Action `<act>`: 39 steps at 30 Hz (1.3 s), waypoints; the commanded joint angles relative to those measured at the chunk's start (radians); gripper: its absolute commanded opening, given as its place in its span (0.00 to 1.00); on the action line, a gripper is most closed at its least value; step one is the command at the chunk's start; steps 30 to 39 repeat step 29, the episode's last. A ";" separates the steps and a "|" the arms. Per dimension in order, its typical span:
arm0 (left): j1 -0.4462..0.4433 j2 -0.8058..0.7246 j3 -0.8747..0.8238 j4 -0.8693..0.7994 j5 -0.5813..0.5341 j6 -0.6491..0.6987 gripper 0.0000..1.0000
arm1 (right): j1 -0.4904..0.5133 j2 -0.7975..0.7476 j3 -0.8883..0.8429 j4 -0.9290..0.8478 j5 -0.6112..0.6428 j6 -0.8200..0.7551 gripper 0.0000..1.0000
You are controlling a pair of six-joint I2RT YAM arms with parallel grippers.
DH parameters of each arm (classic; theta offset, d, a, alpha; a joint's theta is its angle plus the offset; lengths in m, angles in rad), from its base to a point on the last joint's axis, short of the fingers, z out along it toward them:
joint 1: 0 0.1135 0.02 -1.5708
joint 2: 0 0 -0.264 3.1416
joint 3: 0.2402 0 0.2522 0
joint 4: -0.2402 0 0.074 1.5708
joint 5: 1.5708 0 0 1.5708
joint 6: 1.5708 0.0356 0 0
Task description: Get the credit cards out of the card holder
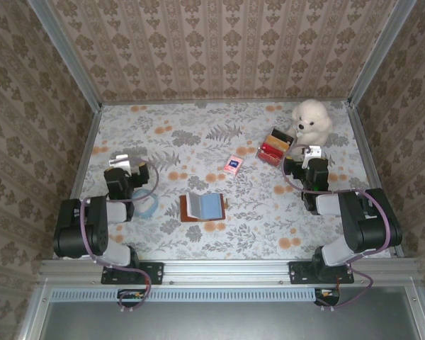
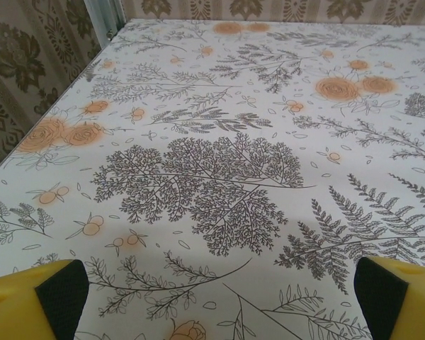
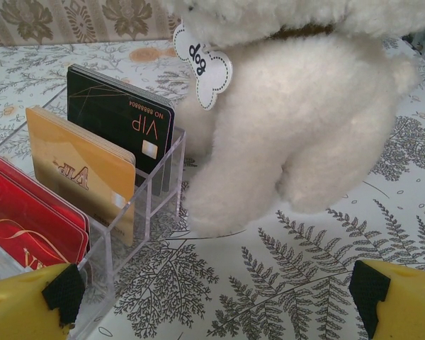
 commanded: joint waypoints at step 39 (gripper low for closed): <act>-0.082 0.047 0.081 -0.003 -0.169 0.058 1.00 | -0.005 0.009 0.010 0.035 -0.016 -0.009 1.00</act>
